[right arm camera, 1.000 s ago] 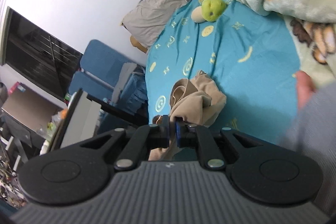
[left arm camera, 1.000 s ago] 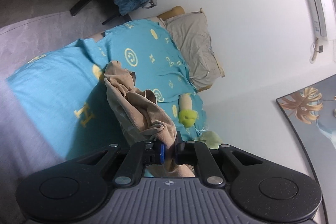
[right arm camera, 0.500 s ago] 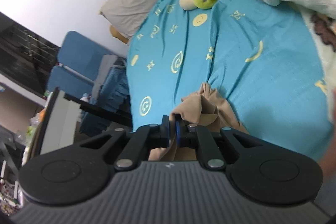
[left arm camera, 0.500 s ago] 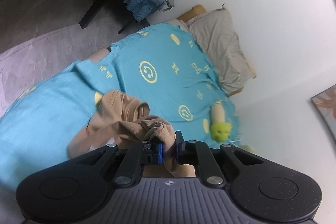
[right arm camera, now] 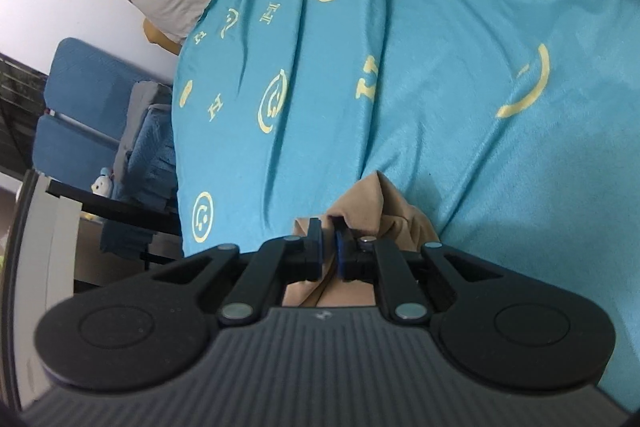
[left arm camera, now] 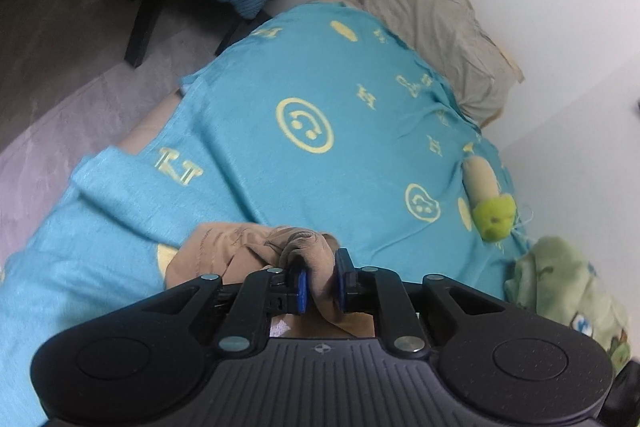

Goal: Fold clothes
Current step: 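Lift the shirt bundle with both grippers and flip it over, then lay the flipped shirt flat on the bed and open both grippers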

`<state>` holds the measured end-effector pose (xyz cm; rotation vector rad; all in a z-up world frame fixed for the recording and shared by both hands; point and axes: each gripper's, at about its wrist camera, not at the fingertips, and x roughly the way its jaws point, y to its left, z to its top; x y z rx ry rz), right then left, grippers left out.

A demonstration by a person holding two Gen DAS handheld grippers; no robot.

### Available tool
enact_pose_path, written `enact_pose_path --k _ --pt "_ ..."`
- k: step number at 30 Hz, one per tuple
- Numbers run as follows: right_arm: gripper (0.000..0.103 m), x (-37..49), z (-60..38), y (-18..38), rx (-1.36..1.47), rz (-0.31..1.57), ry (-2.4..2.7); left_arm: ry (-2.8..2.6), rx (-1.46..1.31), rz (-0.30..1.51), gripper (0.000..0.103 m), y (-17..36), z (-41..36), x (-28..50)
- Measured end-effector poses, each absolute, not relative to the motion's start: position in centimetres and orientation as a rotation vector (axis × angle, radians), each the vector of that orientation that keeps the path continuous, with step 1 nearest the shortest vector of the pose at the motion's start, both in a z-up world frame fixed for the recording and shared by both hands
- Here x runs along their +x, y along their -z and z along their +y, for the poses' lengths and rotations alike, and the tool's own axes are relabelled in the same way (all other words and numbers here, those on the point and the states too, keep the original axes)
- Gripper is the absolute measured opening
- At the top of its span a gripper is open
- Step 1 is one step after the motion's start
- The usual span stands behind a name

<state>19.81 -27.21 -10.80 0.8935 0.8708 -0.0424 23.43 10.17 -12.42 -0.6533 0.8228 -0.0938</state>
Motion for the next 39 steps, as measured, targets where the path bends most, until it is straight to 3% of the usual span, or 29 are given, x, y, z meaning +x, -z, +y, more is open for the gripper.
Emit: enact_pose_path --k 3,5,6,8,10,11,18,21,25,39 --pt "0.012 19.7 -26.7 10.4 0.85 0.869 0.035 0.123 -0.608 0.792 0.033 11.5 9.5 22.9" --pt "0.012 19.3 -26.7 10.1 0.838 0.859 0.013 0.164 -0.575 0.761 0.061 10.6 9.1 22.4" --pt "0.016 19.2 -26.6 9.8 0.83 0.852 -0.001 0.188 -0.559 0.734 0.067 10.1 9.0 21.9" --pt "0.039 18.5 -26.3 8.8 0.791 0.812 -0.061 0.226 -0.518 0.662 0.082 8.9 8.8 20.7" --pt "0.091 17.5 -26.0 7.5 0.763 0.738 -0.111 0.246 -0.465 0.601 0.085 7.9 8.6 19.6" --pt "0.095 17.1 -25.8 6.9 0.746 0.699 -0.125 0.251 -0.433 0.589 0.087 7.6 8.3 19.4" --pt "0.092 17.0 -23.4 6.0 0.497 0.642 -0.157 0.217 -0.224 0.657 0.093 9.8 5.5 20.3" --pt "0.073 18.1 -22.1 7.6 0.393 0.694 -0.147 0.187 -0.15 0.728 0.093 11.8 4.6 21.6" --pt "0.061 19.3 -21.2 9.7 0.32 0.766 -0.145 0.149 -0.075 0.775 0.092 13.3 4.7 22.1" --pt "0.062 13.2 -19.4 7.1 0.218 0.738 -0.154 0.182 -0.014 0.772 0.092 10.9 3.7 16.0"
